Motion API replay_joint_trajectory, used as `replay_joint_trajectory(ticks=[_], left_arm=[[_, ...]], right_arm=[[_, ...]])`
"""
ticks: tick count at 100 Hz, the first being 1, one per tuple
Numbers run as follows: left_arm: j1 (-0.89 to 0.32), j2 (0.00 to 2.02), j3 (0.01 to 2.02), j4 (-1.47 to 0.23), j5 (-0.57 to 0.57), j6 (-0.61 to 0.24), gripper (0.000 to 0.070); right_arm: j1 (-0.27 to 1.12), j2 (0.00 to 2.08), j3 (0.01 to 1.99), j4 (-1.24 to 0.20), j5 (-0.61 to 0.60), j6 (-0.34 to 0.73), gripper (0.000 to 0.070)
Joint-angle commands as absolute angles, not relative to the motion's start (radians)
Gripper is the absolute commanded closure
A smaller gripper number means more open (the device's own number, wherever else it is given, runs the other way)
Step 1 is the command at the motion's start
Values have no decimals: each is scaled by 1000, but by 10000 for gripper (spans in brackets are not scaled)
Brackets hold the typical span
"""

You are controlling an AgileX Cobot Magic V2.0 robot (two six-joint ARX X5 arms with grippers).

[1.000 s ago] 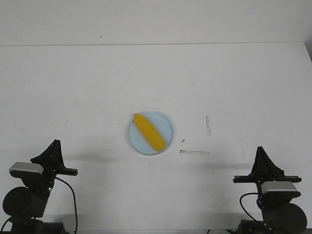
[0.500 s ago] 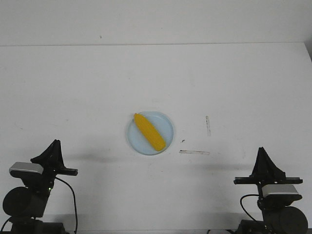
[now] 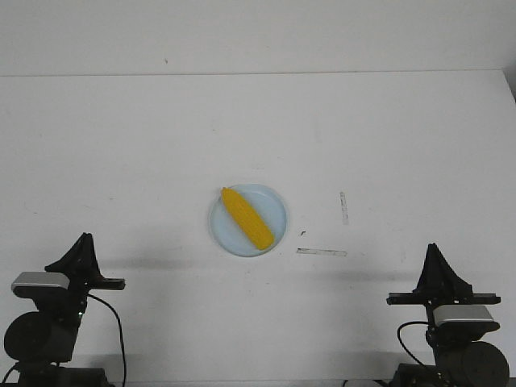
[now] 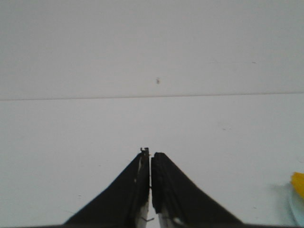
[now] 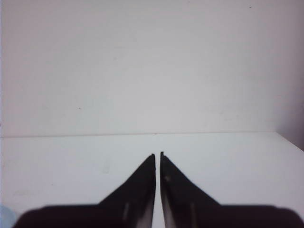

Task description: Place corn on plate with both arms

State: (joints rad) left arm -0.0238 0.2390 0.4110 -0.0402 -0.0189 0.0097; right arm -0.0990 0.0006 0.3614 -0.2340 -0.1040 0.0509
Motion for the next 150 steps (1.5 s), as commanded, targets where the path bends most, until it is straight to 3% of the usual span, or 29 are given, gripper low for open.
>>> replay_joint_trajectory(ticks=[1,24,75,91,106,150], left_arm=[[-23,236,413,-23,-54,31,699],[-23,210,294,130,-74,7,699],[-24,3,12,213,-67,-6,698],[-27,3,13,204,-55,-18,698],[-27,3,13,204,-1,45,699],[-27,3,13,200,-1,11,699]], right_arm=[[-99,1,366,-225,-104,63,685],[-99,1,366,-224,-104,63,685],[-99,1,366,-224,-104,63,685],[-99,1,366,-224,-104,63,685],[-99,1,366,-224,-104,63,685],[-99,1,366,-224,-104,63,685]])
